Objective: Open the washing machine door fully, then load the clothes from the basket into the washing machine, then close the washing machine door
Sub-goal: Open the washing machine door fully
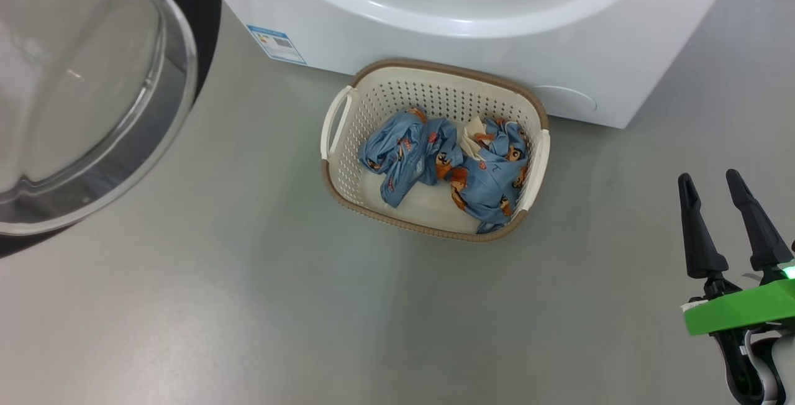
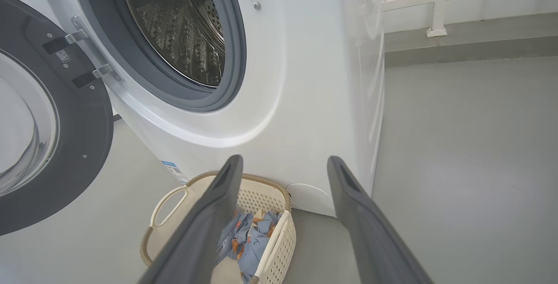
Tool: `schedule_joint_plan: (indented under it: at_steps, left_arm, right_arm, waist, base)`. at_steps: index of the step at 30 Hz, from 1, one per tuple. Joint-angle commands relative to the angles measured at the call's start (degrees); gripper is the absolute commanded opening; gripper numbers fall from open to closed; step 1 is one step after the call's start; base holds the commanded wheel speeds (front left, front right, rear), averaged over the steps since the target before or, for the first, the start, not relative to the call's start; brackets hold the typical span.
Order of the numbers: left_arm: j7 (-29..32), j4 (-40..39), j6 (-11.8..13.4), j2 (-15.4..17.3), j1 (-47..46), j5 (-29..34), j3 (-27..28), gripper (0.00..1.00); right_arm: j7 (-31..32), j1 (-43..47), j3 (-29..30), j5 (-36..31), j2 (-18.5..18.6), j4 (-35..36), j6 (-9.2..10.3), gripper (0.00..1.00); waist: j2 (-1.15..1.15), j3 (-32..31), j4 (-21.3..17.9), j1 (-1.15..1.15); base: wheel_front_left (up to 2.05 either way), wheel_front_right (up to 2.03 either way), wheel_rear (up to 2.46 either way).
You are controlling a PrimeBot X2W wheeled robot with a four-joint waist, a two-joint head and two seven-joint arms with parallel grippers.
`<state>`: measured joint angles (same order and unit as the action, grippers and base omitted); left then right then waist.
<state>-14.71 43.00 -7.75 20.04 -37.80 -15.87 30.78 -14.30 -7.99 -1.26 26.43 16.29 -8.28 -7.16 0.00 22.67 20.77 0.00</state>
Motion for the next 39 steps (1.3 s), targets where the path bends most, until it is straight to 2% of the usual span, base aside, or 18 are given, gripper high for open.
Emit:
schedule_joint_plan:
  at_steps: [1, 11, 15, 22, 23, 24, 25, 26, 27, 28, 39]
  left_arm:
    - [-0.29, -0.7, 0.27, 4.65, -1.09, 0.87, 1.93, 0.0]
    - [-0.29, -0.01, 0.27, 4.57, -0.39, 2.22, 2.51, 0.0]
    - [-0.29, -2.05, 0.27, 3.78, 2.14, 1.82, 0.66, 0.0]
    - [-0.29, -6.42, 0.27, 2.0, 8.34, -2.59, -4.19, 0.0]
    - [-0.29, -7.16, 0.27, 1.75, 9.28, -3.35, -5.02, 0.15]
    - [-0.29, -7.94, 0.27, 1.44, 10.21, -4.07, -5.74, 0.35]
    - [-0.29, -8.7, 0.27, 1.21, 11.27, -4.53, -6.73, 0.47]
    - [-0.29, -9.49, 0.27, 0.97, 12.33, -4.98, -7.7, 0.77]
    - [-0.29, -10.26, 0.27, 0.72, 13.33, -5.4, -8.41, 0.95]
    - [-0.29, -11.05, 0.27, 0.49, 14.31, -5.75, -8.95, 1.0]
    - [-0.29, -20.2, 0.27, -1.7, 23.56, -7.47, -18.07, 1.0]
  right_arm:
    - [-0.7, -0.92, -0.95, -0.63, 0.77, 1.36, -0.33, 1.0]
    - [-0.7, 0.13, -0.73, -0.53, -0.31, 0.71, -0.33, 1.0]
    - [-0.7, 0.89, -1.06, -0.31, -0.94, 0.43, -0.33, 1.0]
    - [-0.7, 2.52, -2.29, 0.23, -1.58, -0.15, -0.33, 1.0]
    - [-0.7, 2.7, -2.35, 0.31, -1.63, -0.18, -0.33, 1.0]
    - [-0.7, 2.94, -2.36, 0.4, -1.68, -0.26, -0.33, 1.0]
    - [-0.7, 3.15, -2.41, 0.5, -1.74, -0.33, -0.33, 1.0]
    - [-0.7, 3.34, -2.52, 0.58, -1.8, -0.35, -0.33, 1.0]
    - [-0.7, 3.58, -2.63, 0.65, -1.87, -0.4, -0.33, 1.0]
    - [-0.7, 3.85, -2.73, 0.73, -1.96, -0.46, -0.33, 1.0]
    - [-0.7, 6.65, -2.44, 1.41, -2.39, -0.19, -0.33, 1.0]
  waist:
    - [0.0, 0.27, -0.38, 0.0]
    - [0.0, -2.65, -0.65, 0.0]
    - [0.0, -4.99, -0.27, 0.0]
    - [0.0, -9.45, 0.65, 0.0]
    - [0.0, -9.99, 0.8, 0.0]
    - [0.0, -10.59, 0.98, 0.0]
    - [0.0, -11.12, 1.1, 0.0]
    - [0.0, -11.62, 1.18, 0.0]
    - [0.0, -12.21, 1.27, 0.0]
    - [0.0, -12.77, 1.32, 0.0]
    - [0.0, -16.54, 0.56, 0.0]
  base:
    - [0.0, 0.0, 0.0]
    - [0.0, 0.0, 0.0]
    - [0.0, 0.0, 0.0]
    - [0.0, 0.0, 0.0]
    - [0.0, 0.0, 0.0]
    - [0.0, 0.0, 0.0]
    - [0.0, 0.0, 0.0]
    - [0.0, 0.0, 0.0]
    - [0.0, 0.0, 0.0]
    - [0.0, 0.0, 0.0]
    - [0.0, 0.0, 0.0]
